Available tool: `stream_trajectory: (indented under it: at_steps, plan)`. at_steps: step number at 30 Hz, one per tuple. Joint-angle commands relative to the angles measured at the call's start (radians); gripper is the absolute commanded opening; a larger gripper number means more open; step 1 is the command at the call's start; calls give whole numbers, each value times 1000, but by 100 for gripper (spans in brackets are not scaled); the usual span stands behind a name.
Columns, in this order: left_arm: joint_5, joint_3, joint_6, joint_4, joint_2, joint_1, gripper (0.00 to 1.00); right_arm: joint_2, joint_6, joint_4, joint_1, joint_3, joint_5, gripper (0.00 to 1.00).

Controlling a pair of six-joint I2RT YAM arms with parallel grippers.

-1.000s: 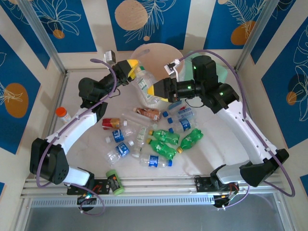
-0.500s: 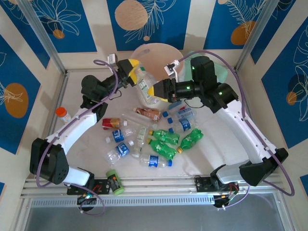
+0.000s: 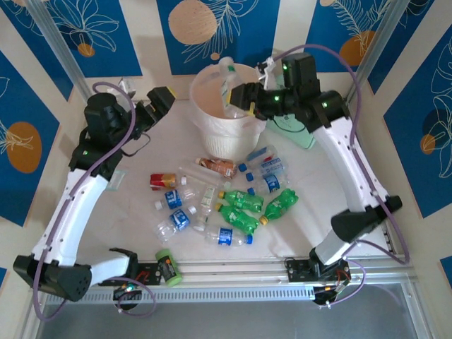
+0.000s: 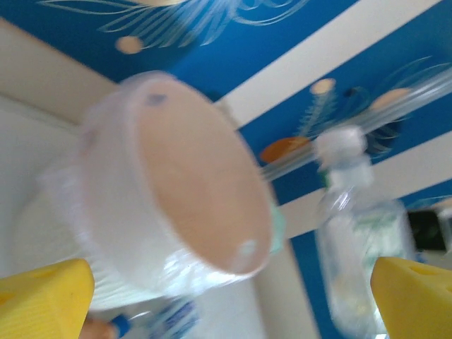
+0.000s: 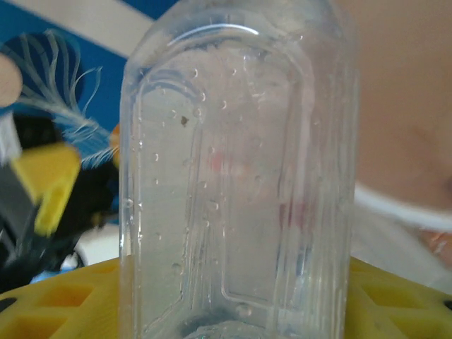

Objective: Put the plastic bottles in the bin

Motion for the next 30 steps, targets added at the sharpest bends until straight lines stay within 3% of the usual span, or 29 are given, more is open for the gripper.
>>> stream_trajectory:
  at_steps: [1, 9, 15, 21, 30]
  plan:
    - [-141, -57, 168, -282, -13, 1, 100, 137, -69, -196, -28, 175, 130, 56]
    - [-277, -187, 199, -432, -63, 5, 100, 434, -127, -392, -78, 570, 202, 56]
    - [-274, -291, 168, -438, -46, 16, 99, 463, -126, -372, -107, 552, 181, 63]
    - [-282, -354, 154, -427, -17, 18, 94, 446, -135, -352, -107, 541, 168, 83]
    - [-278, -384, 153, -414, 3, 19, 88, 374, -163, -372, -97, 520, 257, 88]
